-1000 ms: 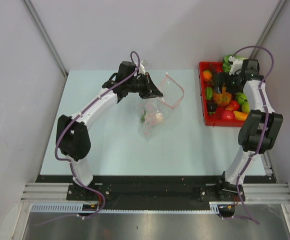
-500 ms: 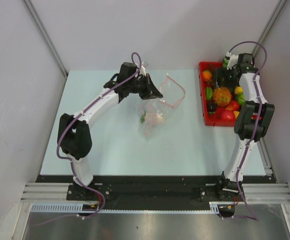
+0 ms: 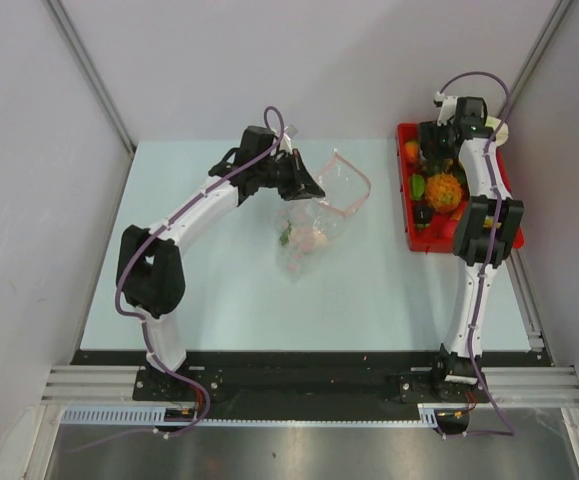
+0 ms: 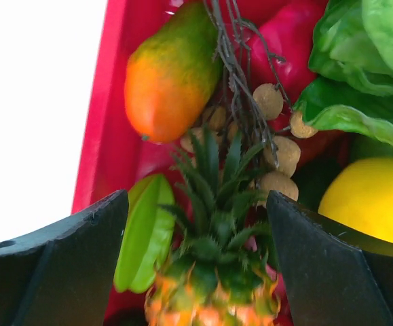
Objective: Place the food in the zip-top bag and seal the zipper
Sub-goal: Pick up the fake fruit from the bin.
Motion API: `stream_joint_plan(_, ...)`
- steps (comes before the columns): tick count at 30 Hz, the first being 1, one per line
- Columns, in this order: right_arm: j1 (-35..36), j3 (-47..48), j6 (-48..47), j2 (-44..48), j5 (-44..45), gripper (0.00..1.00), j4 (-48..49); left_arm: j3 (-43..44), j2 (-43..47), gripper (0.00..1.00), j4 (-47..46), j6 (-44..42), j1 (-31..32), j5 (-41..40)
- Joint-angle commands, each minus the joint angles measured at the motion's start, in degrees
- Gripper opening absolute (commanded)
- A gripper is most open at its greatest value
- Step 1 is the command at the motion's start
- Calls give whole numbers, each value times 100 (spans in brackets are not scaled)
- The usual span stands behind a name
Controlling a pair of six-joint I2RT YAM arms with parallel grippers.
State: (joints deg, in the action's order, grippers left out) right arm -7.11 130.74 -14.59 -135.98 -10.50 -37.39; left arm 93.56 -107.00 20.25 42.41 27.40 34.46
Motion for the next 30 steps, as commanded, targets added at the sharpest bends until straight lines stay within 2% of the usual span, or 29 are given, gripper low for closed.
stream_joint_plan(1, 17, 523, -149, -323, 347, 86, -120, 215, -40, 0, -65, -128, -68, -53)
stream_joint_plan(6, 96, 383, -325, -368, 382, 79, -190, 215, -67, 0, -91, -102, -77, -44)
stream_joint_plan(9, 140, 286, -386, -367, 435, 73, -190, 224, -84, 0, -100, -102, -77, -53)
stream_joint_plan(13, 166, 382, -396, -420, 575, 59, -190, 259, -93, 0, -74, -102, -68, -53)
stream_joint_plan(14, 167, 391, -413, -429, 619, 59, -190, 268, -84, 0, -74, -110, -68, -44)
stream_joint_plan(15, 184, 391, -431, -446, 707, 61, -199, 277, -93, 0, -74, -102, -68, -53)
stream_joint_plan(16, 202, 382, -474, -464, 916, 74, -190, 286, -93, 0, -74, -102, -77, -53)
stream_joint_plan(18, 237, 330, -527, -517, 1041, 85, -199, 286, -93, 0, -74, -102, -77, -44)
stream_joint_plan(21, 263, 286, -571, -543, 1189, 84, -234, 277, -93, 0, -56, -102, -77, -53)
stream_joint_plan(24, 281, 277, -615, -552, 1191, 68, -278, 233, -49, 0, -74, -102, -77, -71)
stream_joint_plan(25, 281, 286, -624, -552, 1182, 56, -278, 233, -49, 0, -83, -102, -68, -71)
stream_joint_plan(26, 281, 294, -641, -543, 1156, 51, -287, 233, -40, 0, -74, -110, -68, -79)
stream_joint_plan(27, 281, 303, -650, -535, 1156, 37, -295, 233, -49, 0, -65, -119, -68, -88)
stream_joint_plan(29, 272, 330, -668, -473, 1130, 22, -331, 233, -40, 0, -56, -119, -77, -88)
stream_joint_plan(30, 263, 338, -712, -421, 1103, 10, -374, 242, -40, 0, -56, -119, -68, -123)
